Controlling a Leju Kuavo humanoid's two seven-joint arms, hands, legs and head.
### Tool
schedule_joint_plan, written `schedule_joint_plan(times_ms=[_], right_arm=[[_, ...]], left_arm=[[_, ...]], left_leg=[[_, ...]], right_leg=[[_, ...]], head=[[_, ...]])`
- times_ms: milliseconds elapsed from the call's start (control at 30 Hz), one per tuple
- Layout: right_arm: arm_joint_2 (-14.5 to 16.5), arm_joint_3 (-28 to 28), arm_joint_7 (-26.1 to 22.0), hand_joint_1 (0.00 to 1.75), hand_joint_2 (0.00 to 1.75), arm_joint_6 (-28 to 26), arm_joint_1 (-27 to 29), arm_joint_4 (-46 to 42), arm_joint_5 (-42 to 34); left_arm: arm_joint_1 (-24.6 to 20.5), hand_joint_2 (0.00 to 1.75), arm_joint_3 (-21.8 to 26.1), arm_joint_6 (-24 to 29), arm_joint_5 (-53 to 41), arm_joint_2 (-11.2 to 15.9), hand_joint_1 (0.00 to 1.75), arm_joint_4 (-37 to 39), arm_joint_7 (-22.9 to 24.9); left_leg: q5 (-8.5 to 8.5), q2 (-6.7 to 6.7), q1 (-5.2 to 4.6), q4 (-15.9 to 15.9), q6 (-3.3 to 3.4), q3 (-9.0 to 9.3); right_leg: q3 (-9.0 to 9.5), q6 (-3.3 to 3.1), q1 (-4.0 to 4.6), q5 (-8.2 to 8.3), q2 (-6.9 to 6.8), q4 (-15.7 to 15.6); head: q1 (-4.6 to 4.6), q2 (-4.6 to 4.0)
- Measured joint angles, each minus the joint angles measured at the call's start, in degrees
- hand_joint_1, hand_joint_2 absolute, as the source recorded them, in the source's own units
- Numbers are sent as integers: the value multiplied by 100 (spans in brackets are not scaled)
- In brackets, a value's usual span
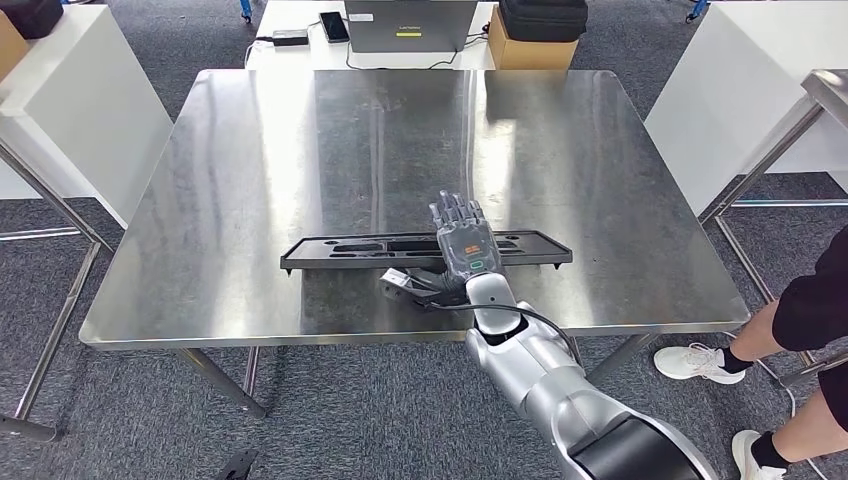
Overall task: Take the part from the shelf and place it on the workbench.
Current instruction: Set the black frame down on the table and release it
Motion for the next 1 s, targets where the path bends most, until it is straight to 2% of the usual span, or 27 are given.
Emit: schedule_joint_plan(times_ms=[267,1000], right_arm=[[159,-354,-489,0,0,925,21,156,-844],[250,-552,-528,0,0,960,27,304,-896]], left_arm=[[16,0,87,14,-1,12,0,0,0],[19,0,164,14,-1,33,0,0,0]], left_leg=[[0,0,0,0,0,1],[0,0,0,0,-1,1]], right_leg=[[0,0,0,0,0,0],[0,0,0,0,0,0]], head=[[-1,0],[-1,0]])
